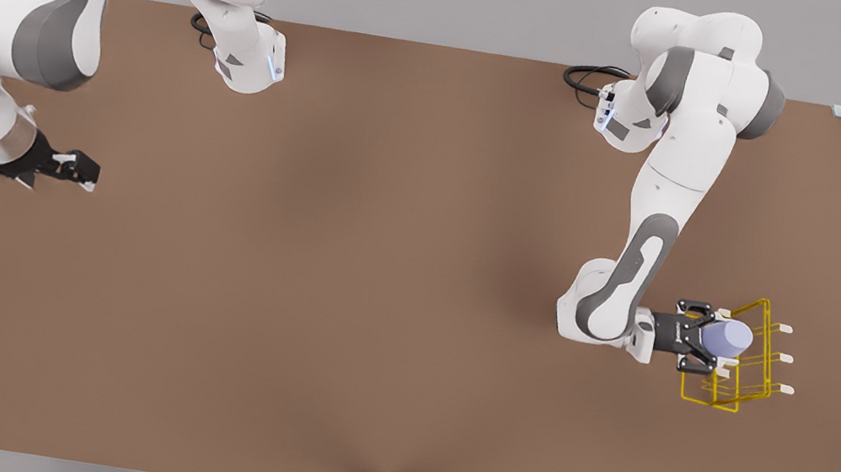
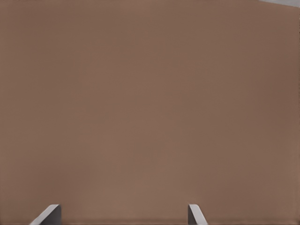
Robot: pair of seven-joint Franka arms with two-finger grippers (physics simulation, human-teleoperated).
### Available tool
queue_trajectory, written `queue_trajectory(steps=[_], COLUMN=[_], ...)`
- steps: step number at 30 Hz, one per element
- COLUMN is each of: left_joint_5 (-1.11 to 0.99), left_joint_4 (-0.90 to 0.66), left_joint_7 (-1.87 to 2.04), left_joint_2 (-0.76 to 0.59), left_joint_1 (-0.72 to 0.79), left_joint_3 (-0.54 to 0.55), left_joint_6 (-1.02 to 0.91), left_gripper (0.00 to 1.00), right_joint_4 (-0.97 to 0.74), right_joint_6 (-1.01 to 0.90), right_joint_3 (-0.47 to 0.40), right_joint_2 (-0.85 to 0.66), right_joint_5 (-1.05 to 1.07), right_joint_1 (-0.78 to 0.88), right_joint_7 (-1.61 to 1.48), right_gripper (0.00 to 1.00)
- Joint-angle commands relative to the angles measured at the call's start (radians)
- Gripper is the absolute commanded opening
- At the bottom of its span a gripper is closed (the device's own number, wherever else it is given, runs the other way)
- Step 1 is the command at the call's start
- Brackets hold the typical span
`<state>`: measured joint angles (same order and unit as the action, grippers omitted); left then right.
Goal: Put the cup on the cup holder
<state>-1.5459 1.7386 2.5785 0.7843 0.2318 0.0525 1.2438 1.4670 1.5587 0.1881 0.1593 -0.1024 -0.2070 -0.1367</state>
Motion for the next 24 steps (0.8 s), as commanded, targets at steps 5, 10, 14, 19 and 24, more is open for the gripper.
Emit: queue_trajectory(steps=[5,10,14,19,24], left_joint_5=[-0.007,-0.036,-0.069,-0.069,-0.069], left_joint_4=[0.039,0.038,0.038,0.068,0.073], left_joint_7=[0.065,0.066,0.074,0.101,0.106], left_joint_2=[-0.022,-0.017,-0.014,-0.014,-0.014], left_joint_1=[-0.009,-0.019,-0.046,-0.054,-0.06], left_joint_3=[0.0,0.0,0.0,0.0,0.0], left_joint_6=[0.006,0.016,0.029,0.028,0.028], left_gripper=[0.72,0.72,0.72,0.72,0.72], right_joint_4=[0.003,0.003,-0.002,-0.024,-0.008], right_joint_6=[-0.003,0.0,0.035,0.066,0.078], right_joint_3=[0.001,0.001,-0.001,0.001,-0.001], right_joint_2=[0.002,0.011,0.016,-0.014,0.025], right_joint_5=[0.0,0.0,0.0,-0.003,0.007], right_joint_1=[0.011,0.003,0.003,0.005,-0.017], right_joint_7=[-0.001,0.0,0.0,-0.003,0.003], right_gripper=[1.0,1.0,1.0,1.0,1.0])
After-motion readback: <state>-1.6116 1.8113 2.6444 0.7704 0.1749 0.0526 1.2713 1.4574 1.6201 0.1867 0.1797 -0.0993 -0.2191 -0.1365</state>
